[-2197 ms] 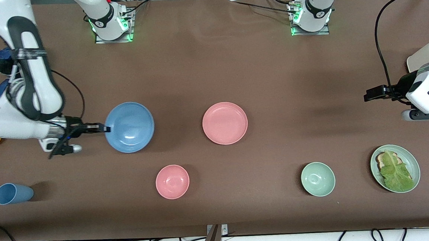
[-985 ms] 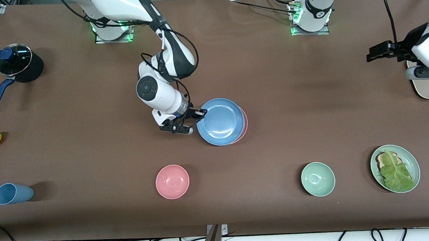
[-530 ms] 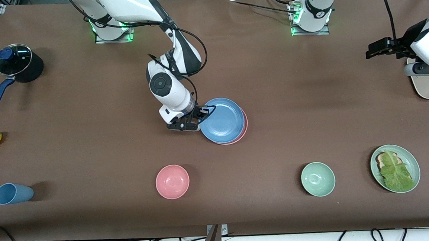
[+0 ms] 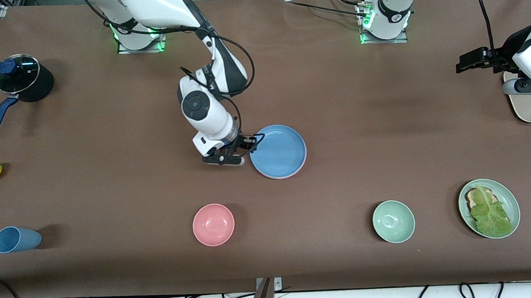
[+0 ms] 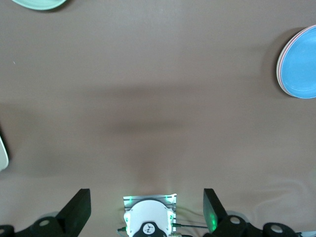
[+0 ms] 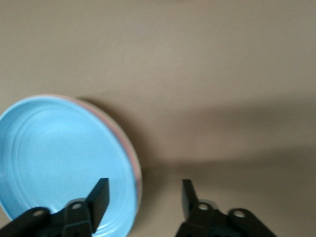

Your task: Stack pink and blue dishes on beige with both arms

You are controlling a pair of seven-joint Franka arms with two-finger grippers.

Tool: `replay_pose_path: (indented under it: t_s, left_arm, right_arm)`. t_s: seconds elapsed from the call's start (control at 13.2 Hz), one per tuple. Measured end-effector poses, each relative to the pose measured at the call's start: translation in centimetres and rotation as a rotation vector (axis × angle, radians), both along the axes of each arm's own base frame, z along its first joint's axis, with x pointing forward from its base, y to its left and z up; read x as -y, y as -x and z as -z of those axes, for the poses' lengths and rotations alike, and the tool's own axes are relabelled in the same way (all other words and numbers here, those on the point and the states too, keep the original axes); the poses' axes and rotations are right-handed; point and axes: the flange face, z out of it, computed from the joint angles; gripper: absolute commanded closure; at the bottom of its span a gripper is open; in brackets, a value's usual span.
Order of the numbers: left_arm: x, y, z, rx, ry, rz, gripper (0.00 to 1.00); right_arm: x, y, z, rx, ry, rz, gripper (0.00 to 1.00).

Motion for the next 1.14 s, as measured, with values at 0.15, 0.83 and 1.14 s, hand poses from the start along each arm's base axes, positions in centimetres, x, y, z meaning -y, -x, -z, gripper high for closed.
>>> replay_pose_path:
  t_s: [0.15,0.83,1.14]
  left_arm:
    - [-0.1,-0.1,0.0,0.007,-0.006,0.014,0.0]
    - [0.1,-0.4,0.4,0.009,-0.006,0.023,0.0]
    - [0.1,-1.5,1.5,0.005,-0.008,0.02,0.0]
  right_arm:
    - [3.7,-2.1,-3.1,-0.007,0.028,0.03,0.0]
    - [30.7,-6.5,-21.7,-0.108,0.114,-0.133,0.0]
    - [34.9,-5.0,-29.7,-0.194,0.23,-0.16,0.0]
